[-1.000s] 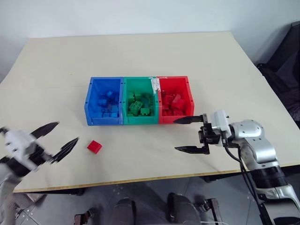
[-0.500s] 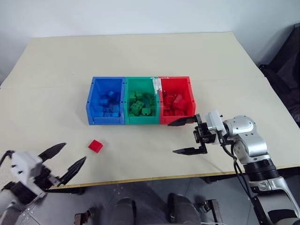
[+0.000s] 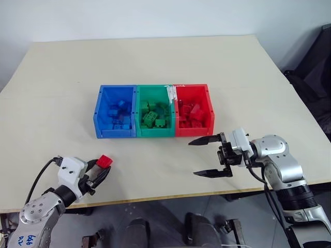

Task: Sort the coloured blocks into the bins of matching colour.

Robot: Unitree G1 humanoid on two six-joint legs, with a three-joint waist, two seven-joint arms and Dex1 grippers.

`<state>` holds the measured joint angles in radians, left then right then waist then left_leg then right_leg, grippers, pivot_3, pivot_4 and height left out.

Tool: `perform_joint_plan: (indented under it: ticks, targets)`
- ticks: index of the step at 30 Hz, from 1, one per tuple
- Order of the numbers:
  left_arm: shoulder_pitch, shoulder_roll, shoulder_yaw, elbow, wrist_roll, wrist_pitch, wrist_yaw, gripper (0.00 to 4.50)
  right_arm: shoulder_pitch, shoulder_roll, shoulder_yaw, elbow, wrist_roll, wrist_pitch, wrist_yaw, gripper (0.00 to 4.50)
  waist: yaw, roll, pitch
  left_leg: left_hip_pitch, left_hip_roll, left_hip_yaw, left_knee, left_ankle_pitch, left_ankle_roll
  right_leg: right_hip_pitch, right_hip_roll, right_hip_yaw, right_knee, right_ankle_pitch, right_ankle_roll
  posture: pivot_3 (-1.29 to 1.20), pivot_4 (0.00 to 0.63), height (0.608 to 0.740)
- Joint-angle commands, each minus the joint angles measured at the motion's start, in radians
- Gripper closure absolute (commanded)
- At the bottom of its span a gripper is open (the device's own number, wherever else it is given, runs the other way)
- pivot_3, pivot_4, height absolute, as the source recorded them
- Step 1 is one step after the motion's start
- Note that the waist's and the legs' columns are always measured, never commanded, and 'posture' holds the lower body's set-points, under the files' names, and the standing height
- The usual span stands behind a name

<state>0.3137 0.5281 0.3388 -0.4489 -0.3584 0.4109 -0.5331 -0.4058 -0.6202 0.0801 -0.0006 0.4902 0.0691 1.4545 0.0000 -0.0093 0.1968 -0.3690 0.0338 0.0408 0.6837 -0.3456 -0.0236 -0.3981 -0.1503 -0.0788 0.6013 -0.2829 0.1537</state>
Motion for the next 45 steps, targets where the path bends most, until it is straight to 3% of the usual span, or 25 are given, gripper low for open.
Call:
perform_joint_plan:
  ticks: [1, 6, 11, 16, 24, 25, 29, 33, 39, 45]
  targets:
    - [-0.042, 0.032, 0.007, -0.005, -0.061, 0.044, -0.045, 3.05, 0.022, -0.025, -0.049, -0.050, 0.011, 0.008, -0.038, 0.00, 0.005, 0.000, 0.000, 0.000, 0.000, 0.000, 0.000, 0.000, 0.000, 0.000, 0.000, 0.000, 0.000, 0.000, 0.000, 0.00, 0.150, 0.740]
    - [-0.248, 0.100, -0.050, -0.038, -0.122, 0.083, -0.116, 3.06, 0.065, -0.018, -0.123, -0.099, 0.050, 0.070, -0.154, 0.00, 0.018, 0.000, 0.000, 0.000, 0.000, 0.000, 0.001, 0.000, 0.000, 0.000, 0.000, 0.000, 0.001, 0.000, 0.000, 0.00, 0.150, 0.740]
    - [-0.608, 0.102, -0.249, 0.084, -0.112, 0.095, -0.224, 3.06, 0.183, -0.016, -0.241, -0.186, 0.069, 0.097, -0.303, 0.00, 0.029, 0.000, 0.000, -0.001, -0.001, 0.000, 0.001, 0.001, -0.001, 0.001, 0.000, 0.000, 0.001, 0.000, 0.000, 0.00, 0.150, 0.740]
    - [-1.068, -0.141, -0.466, 0.561, 0.039, -0.089, -0.279, 3.06, 0.365, 0.038, -0.408, -0.300, 0.060, 0.089, -0.523, 0.00, 0.048, -0.001, -0.001, -0.001, -0.002, 0.000, 0.001, 0.001, 0.000, 0.001, 0.000, -0.002, 0.000, 0.000, 0.001, 0.00, 0.150, 0.740]
    - [-1.413, -0.356, -0.504, 1.159, 0.166, -0.381, -0.328, 3.06, 0.566, 0.095, -0.434, -0.474, 0.032, 0.071, -0.656, 0.00, 0.026, -0.001, -0.001, -0.001, -0.002, 0.004, -0.002, 0.002, 0.002, 0.001, 0.001, 0.000, -0.008, 0.002, 0.004, 0.00, 0.150, 0.740]
    - [-1.428, -0.363, -0.509, 1.199, 0.181, -0.405, -0.339, 2.71, 0.577, 0.098, -0.431, -0.486, 0.029, 0.068, -0.665, 0.00, 0.023, -0.001, -0.001, -0.002, -0.002, 0.004, -0.002, 0.001, 0.002, 0.001, 0.001, 0.000, -0.008, 0.002, 0.004, 0.00, 0.150, 0.740]
    - [-1.432, -0.368, -0.501, 1.239, 0.206, -0.441, -0.351, 1.39, 0.596, 0.109, -0.425, -0.515, 0.026, 0.061, -0.703, 0.00, 0.023, -0.001, -0.001, -0.002, -0.002, 0.005, -0.002, 0.001, 0.003, 0.001, 0.001, 0.000, -0.008, 0.002, 0.005, 0.00, 0.150, 0.740]
    - [-1.331, -0.308, -0.487, 1.057, 0.198, -0.481, -0.393, 0.11, 0.565, 0.092, -0.410, -0.485, 0.030, 0.055, -0.685, 0.00, 0.024, -0.001, -0.001, -0.002, -0.002, 0.005, -0.001, 0.001, 0.003, 0.001, 0.000, 0.000, -0.008, 0.003, 0.005, 0.00, 0.150, 0.740]
    - [-1.045, -0.129, -0.374, 0.643, 0.065, -0.362, -0.465, 0.11, 0.451, 0.024, -0.352, -0.352, 0.026, 0.036, -0.550, 0.00, 0.017, 0.000, -0.001, -0.001, -0.001, 0.005, -0.001, 0.001, 0.003, 0.001, 0.001, 0.001, -0.007, 0.003, 0.005, 0.00, 0.150, 0.740]
    - [-0.694, 0.074, -0.186, 0.347, 0.024, -0.267, -0.404, 0.11, 0.331, -0.040, -0.278, -0.197, 0.022, 0.010, -0.376, 0.00, 0.010, 0.001, -0.001, -0.001, -0.001, 0.004, 0.000, 0.001, 0.003, 0.001, 0.000, 0.002, -0.006, 0.003, 0.005, 0.00, 0.150, 0.740]
